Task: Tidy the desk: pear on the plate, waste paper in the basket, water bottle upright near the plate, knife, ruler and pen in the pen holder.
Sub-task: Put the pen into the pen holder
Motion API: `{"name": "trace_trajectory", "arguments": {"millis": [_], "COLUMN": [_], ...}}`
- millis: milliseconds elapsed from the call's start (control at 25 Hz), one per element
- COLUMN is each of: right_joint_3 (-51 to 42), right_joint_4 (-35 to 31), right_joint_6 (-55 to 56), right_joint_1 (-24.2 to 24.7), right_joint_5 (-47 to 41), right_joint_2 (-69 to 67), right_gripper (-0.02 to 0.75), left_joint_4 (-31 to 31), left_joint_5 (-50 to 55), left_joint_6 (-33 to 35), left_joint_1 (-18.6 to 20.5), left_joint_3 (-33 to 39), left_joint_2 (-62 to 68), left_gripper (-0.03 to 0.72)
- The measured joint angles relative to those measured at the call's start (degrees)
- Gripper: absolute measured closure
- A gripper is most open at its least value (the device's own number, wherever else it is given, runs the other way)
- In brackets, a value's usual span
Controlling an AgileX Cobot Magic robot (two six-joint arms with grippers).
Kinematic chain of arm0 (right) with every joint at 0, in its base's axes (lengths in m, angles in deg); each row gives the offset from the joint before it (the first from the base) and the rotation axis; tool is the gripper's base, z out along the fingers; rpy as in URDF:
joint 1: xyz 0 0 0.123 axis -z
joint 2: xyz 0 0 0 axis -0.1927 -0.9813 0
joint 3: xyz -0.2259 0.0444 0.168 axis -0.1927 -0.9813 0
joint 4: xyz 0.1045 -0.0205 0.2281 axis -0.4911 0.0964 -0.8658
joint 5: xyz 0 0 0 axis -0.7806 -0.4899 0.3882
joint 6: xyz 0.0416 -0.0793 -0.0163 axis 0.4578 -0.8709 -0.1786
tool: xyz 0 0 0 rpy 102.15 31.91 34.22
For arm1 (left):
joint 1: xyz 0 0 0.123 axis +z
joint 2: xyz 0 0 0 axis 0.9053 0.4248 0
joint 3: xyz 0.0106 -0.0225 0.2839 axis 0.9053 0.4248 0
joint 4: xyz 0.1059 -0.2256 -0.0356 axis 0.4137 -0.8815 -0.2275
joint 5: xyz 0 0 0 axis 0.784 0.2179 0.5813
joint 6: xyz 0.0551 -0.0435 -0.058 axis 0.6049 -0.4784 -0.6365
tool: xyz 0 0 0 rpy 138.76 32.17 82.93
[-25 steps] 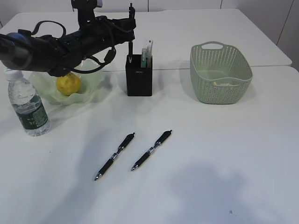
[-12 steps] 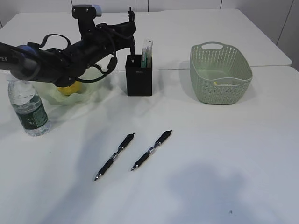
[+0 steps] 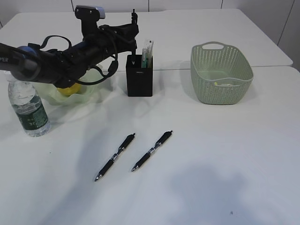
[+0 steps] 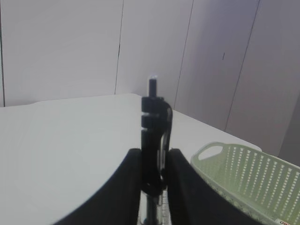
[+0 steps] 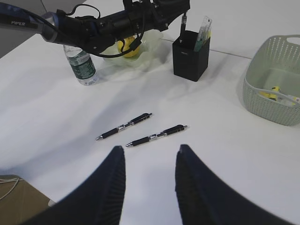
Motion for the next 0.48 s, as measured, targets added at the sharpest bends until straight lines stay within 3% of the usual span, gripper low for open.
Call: {"name": "trace_trajectory", "arguments": {"millis": [320, 480], "right_joint_3": [0.0, 0.0], "right_joint_4": [0.0, 0.0], "right_joint_6": [0.0, 0.0], "right_joint_1": [0.0, 0.0], "right_joint_5": [0.0, 0.0], "right_joint_2": [0.0, 0.0], "right_gripper": [0.438, 0.438], "left_joint_4": [0.2, 0.3], "left_joint_5": [0.0, 0.0], "left_joint_6": [0.1, 0.1], "left_joint_1": [0.0, 0.0], "left_joint_3": [0.0, 0.0], "left_joint_2": [0.0, 0.0], "left_gripper": [0.456, 0.441]}}
